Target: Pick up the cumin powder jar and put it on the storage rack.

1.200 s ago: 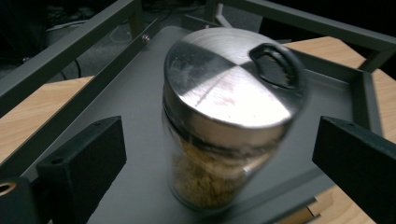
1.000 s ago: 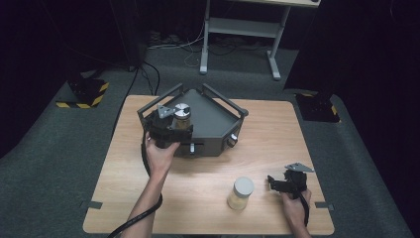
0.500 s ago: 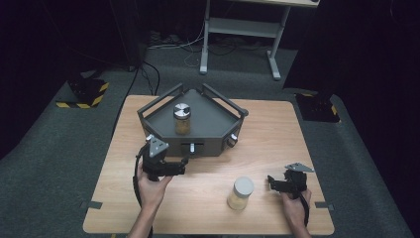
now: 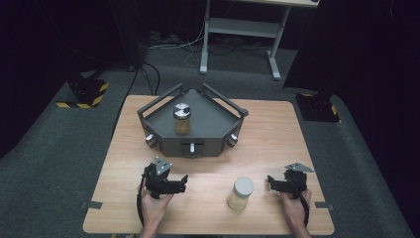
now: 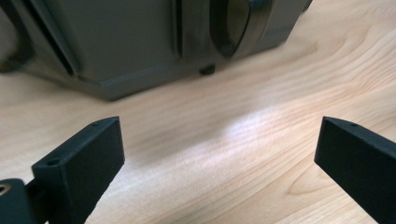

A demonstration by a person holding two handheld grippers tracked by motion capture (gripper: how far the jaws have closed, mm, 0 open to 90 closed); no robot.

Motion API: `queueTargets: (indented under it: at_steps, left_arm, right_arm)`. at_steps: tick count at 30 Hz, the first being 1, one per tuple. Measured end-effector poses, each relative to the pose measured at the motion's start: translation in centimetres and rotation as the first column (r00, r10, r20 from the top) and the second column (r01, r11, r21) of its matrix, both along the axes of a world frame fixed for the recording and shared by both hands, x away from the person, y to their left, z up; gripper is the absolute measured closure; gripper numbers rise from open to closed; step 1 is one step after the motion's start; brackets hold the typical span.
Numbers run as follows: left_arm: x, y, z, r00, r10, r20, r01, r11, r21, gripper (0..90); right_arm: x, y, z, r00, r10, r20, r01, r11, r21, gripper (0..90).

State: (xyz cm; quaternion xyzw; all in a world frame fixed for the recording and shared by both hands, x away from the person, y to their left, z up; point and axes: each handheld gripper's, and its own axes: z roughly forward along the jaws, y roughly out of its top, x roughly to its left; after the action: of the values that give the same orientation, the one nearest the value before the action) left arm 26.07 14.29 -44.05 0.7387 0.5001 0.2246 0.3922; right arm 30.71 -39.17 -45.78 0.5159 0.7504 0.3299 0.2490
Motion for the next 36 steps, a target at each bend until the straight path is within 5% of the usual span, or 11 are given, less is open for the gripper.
queueTargets:
  at_steps: [16,25,30,36]
  left_arm:
    - [1.8,-1.9,-1.9,0.9967,0.026,-0.077,-0.021,0.9982,0.055,0.9]
    - [1.6,-2.3,-2.5,0.9951,0.061,-0.078,-0.057,0.9973,0.045,0.3]
    - [1.6,-2.9,-2.4,0.9947,0.07,-0.076,-0.065,0.9952,0.074,0.3]
    - [1.6,-2.0,-2.6,0.9948,0.067,-0.077,-0.065,0.9975,0.028,0.6]
  right_arm:
    - [0.1,-0.1,0.0,1.0,0.002,-0.001,-0.002,1.0,0.004,6.3]
    - [0.3,0.0,0.0,0.9999,0.012,-0.001,-0.012,0.9999,0.005,6.4]
    - [0.4,0.0,0.0,0.9999,0.014,-0.002,-0.014,0.9999,0.005,6.5]
    - [0.4,0.0,0.0,0.9999,0.014,-0.002,-0.014,0.9999,0.005,6.6]
